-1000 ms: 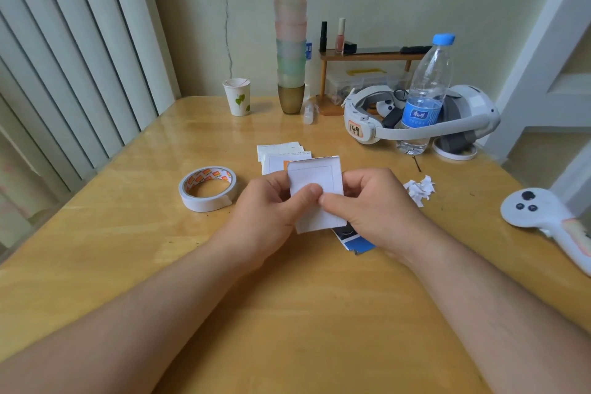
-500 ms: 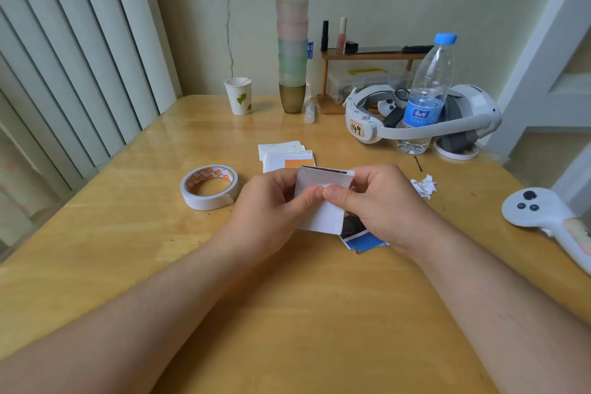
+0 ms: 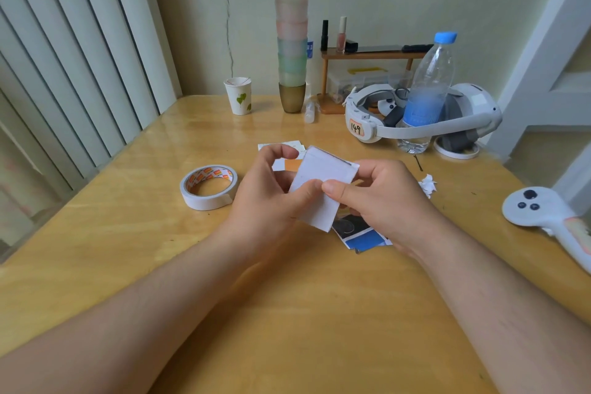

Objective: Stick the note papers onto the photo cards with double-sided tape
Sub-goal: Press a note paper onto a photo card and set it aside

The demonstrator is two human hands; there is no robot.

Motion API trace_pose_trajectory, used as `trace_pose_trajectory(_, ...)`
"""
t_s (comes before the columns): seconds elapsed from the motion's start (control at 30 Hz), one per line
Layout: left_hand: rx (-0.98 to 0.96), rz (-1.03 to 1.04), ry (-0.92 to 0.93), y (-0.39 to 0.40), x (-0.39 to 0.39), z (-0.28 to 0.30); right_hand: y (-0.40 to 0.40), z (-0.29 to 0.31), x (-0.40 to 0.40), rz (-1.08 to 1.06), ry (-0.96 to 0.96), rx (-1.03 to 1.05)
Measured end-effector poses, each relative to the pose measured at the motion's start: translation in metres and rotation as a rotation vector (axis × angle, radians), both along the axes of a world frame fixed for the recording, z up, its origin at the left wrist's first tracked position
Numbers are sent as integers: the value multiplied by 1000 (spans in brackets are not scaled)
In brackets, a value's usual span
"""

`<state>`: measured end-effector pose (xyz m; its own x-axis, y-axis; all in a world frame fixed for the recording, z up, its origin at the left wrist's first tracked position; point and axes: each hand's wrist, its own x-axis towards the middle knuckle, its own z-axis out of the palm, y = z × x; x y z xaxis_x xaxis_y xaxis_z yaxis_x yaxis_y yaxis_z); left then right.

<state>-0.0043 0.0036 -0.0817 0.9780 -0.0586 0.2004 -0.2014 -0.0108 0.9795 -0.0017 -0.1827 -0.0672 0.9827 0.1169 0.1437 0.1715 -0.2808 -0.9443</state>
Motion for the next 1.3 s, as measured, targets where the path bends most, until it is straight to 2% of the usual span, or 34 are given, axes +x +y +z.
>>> trace_pose_trajectory(0.13, 209, -48, -70, 4, -1, -3, -8, 5, 1, 86, 47, -67)
trace_pose_trajectory(0.23, 527, -64, -219, 7, -2, -6, -18, 6, 1, 137, 49, -252)
trace_pose_trajectory(0.3, 590, -54, -249, 6, -2, -7, -22, 6, 2, 151, 41, -318)
trace_pose_trajectory(0.47, 121, -32, -17, 0, 1, -12, -16, 7, 2, 137, 30, -130)
trace_pose_trajectory(0.57, -22, -44, 69, -2, 3, -12, -11, 6, 2, 110, 52, -34)
trace_pose_trajectory(0.73, -254, -197, 222, -5, 2, -13, -5, 4, 2, 81, 44, 59)
trace_pose_trajectory(0.83, -391, -255, 250, -8, -1, -12, -2, 0, 3, 46, 12, 88)
trace_pose_trajectory(1.03, -210, -178, 170, -1, 4, -15, -7, -1, 3, 84, 73, 68)
trace_pose_trajectory(1.2, 55, -159, 53, 4, 3, -14, -9, 2, 1, 98, 57, 10)
trace_pose_trajectory(1.3, 52, -175, 45, 3, 2, -14, -8, 3, 1, 99, 58, -2)
